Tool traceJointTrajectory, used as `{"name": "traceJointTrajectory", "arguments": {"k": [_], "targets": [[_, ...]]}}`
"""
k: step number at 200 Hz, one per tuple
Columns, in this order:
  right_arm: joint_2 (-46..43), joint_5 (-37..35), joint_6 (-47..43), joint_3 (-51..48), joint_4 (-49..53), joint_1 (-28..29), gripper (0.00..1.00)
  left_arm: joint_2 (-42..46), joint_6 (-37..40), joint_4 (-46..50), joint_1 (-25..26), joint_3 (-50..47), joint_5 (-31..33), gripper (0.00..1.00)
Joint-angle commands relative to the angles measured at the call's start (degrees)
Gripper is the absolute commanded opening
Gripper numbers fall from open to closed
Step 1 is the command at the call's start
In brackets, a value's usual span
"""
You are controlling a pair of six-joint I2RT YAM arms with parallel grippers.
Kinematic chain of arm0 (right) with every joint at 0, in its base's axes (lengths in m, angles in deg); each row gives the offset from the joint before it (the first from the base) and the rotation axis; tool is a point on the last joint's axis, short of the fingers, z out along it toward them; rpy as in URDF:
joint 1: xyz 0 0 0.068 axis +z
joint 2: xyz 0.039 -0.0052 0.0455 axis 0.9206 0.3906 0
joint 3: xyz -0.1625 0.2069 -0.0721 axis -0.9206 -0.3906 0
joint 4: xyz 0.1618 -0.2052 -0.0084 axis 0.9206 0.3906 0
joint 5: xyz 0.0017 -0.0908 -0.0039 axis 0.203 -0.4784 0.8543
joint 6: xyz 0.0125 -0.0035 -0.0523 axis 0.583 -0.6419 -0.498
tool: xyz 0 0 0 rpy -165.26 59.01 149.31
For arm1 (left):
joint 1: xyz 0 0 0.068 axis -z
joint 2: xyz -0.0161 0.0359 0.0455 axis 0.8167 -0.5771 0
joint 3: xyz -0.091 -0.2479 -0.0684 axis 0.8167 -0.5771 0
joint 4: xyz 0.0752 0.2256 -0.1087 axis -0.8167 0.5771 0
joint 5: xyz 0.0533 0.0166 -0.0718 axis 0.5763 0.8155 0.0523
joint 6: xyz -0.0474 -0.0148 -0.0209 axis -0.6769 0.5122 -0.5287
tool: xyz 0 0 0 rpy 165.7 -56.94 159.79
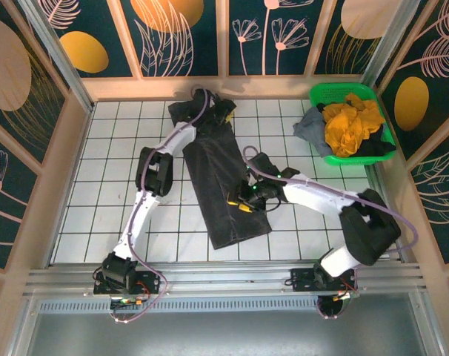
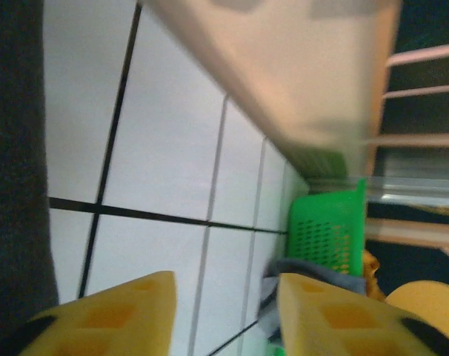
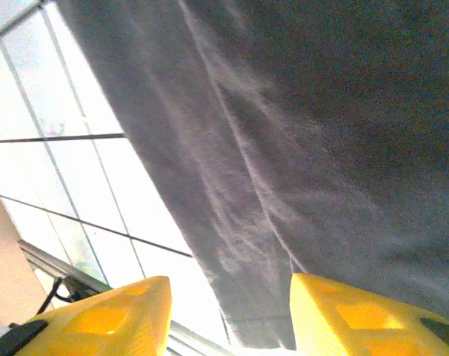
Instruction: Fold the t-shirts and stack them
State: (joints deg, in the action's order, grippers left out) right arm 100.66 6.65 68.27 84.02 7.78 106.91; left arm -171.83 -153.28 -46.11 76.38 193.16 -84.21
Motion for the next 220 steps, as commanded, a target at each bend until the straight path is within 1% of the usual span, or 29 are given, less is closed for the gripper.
{"name": "traceJointTrajectory", "arguments": {"k": [1, 14, 31, 40, 43, 47, 58, 72, 76, 86, 107, 125, 135, 146, 159, 163, 184, 193, 212, 220], "targets": [[-7.04, -6.96, -3.94, -1.23, 11.67, -2.10, 0.47, 19.48, 6.77, 2.38, -0.23, -8.54, 5.73, 0.46], [-10.77, -10.49, -6.47, -4.42, 15.51, -4.48, 0.48, 28.03, 8.22, 5.28, -0.18, -19.56, 8.90, 0.46], [-13.79, -12.86, -10.90, -7.77, 19.41, -8.17, 0.48, 37.99, 9.78, 7.78, -0.02, -34.56, 11.18, 0.45], [-14.44, -13.51, -13.20, -8.87, 20.57, -8.26, 0.48, 43.12, 10.53, 9.78, 0.23, -42.18, 11.53, 0.44], [-14.50, -13.59, -13.94, -9.05, 20.73, -9.82, 0.49, 44.87, 10.68, 10.10, 0.32, -44.82, 11.31, 0.44], [-14.39, -13.60, -14.99, -9.25, 20.95, -10.17, 0.49, 47.00, 10.89, 10.86, 0.54, -48.12, 10.99, 0.44], [-13.44, -13.48, -16.85, -9.27, 21.05, -9.98, 0.50, 52.34, 11.28, 14.84, 1.56, -56.47, 10.71, 0.43], [-9.93, -12.56, -18.91, -8.89, 20.79, -8.93, 0.50, 57.84, 12.35, 20.45, 3.84, -65.74, 9.98, 0.42], [-9.14, -12.47, -19.35, -8.81, 20.45, -8.88, 0.50, 58.27, 12.68, 22.06, 5.13, -68.01, 10.19, 0.42], [-6.69, -11.06, -20.06, -8.65, 18.95, -7.06, 0.49, 63.54, 12.85, 24.47, 7.94, -74.27, 10.29, 0.41], [-2.61, -9.45, -19.69, -7.93, 16.54, -4.16, 0.48, 70.49, 9.90, 26.77, 13.91, -85.73, 9.55, 0.42], [0.64, -7.72, -19.40, -7.81, 15.36, -2.89, 0.47, 74.78, 7.26, 28.02, 18.01, -91.96, 8.35, 0.43], [2.19, -6.21, -19.16, -8.35, 14.25, -2.40, 0.42, 76.52, 5.40, 28.12, 19.73, -95.00, 6.75, 0.44], [3.34, -4.53, -18.83, -8.97, 12.60, -1.82, 0.33, 78.52, 2.32, 26.06, 21.37, -98.37, 4.12, 0.47], [4.00, -2.51, -18.35, -9.09, 11.03, -0.83, 0.20, 80.98, -2.99, 20.88, 23.64, -102.60, 1.39, 0.49], [4.06, -1.94, -18.15, -9.02, 10.69, -0.47, 0.16, 81.64, -4.64, 19.14, 24.30, -103.80, 0.72, 0.53], [4.08, 1.43, -16.56, -8.45, 9.67, 1.22, 0.03, 82.81, -10.79, 12.29, 26.70, -108.99, -1.32, 0.55], [3.84, 2.62, -15.79, -8.31, 9.52, 1.94, 0.00, 82.95, -11.48, 11.89, 26.97, -109.88, -1.14, 0.55], [2.95, 4.32, -14.28, -7.96, 9.65, 3.35, 0.00, 83.68, -12.27, 12.11, 26.97, -110.80, 0.00, 0.55], [2.53, 4.35, -13.88, -7.92, 9.92, 3.75, 0.00, 83.84, -12.57, 12.42, 26.98, -111.19, 0.60, 0.54]]}}
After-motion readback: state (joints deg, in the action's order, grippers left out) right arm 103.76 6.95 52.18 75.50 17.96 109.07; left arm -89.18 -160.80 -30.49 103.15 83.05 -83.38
